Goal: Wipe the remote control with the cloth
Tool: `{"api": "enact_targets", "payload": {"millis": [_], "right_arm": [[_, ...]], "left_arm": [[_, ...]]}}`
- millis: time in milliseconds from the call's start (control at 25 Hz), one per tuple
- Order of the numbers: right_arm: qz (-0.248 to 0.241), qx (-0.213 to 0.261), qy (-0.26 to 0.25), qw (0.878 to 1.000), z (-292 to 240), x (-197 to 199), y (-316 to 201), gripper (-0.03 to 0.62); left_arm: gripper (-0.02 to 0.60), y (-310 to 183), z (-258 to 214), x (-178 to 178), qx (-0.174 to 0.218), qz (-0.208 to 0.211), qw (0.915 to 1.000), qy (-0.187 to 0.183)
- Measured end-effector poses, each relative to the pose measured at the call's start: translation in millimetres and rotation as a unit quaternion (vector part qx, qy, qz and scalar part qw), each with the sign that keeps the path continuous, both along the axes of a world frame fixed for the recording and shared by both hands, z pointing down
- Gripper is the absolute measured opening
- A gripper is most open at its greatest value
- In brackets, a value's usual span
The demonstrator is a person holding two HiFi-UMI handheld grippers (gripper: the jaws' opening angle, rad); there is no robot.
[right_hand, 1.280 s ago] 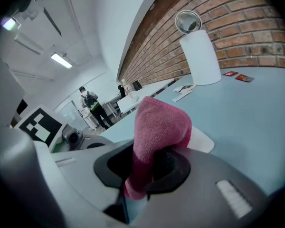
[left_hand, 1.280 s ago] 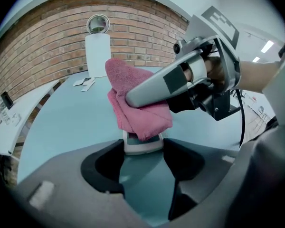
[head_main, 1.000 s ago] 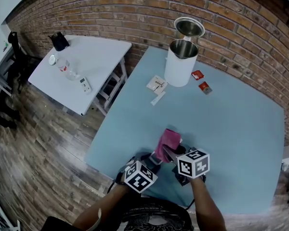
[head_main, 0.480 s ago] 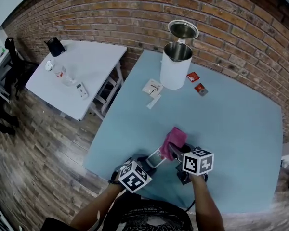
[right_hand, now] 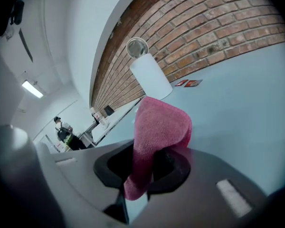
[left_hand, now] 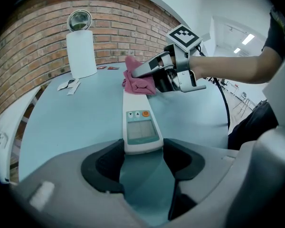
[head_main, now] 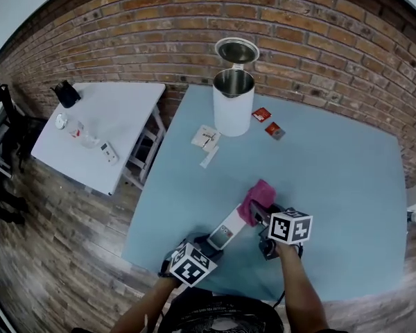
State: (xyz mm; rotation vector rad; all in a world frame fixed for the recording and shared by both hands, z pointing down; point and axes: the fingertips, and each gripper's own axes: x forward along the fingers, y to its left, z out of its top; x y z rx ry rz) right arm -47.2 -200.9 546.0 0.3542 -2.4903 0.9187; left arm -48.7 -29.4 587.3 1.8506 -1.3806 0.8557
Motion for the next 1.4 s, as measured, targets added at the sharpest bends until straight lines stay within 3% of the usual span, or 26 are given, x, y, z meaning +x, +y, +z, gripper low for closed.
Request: {"api": "enact_targets", "payload": {"millis": [200, 640, 1400], "right_arm": [[0.07, -0.014, -0.008, 0.997, 1.3, 8.4, -20.6, 0.069], [0.162, 0.029, -0.006, 0.986, -13.2, 50.7, -24.0, 0.069], [0.127, 0.011, 0.002, 0.992, 0.8, 37.3, 46.0, 0.069]], "left_arm": [[0.247, 1.0, 1.8, -0.8, -0.001, -0.002, 1.0, 0.002], [0.247, -1.9, -2.7, -3.0, 0.014, -0.011, 0.9998, -0.003], [0.249, -4.3, -5.0, -7.9, 0.031, -0.022, 0.9992, -0.009]]}}
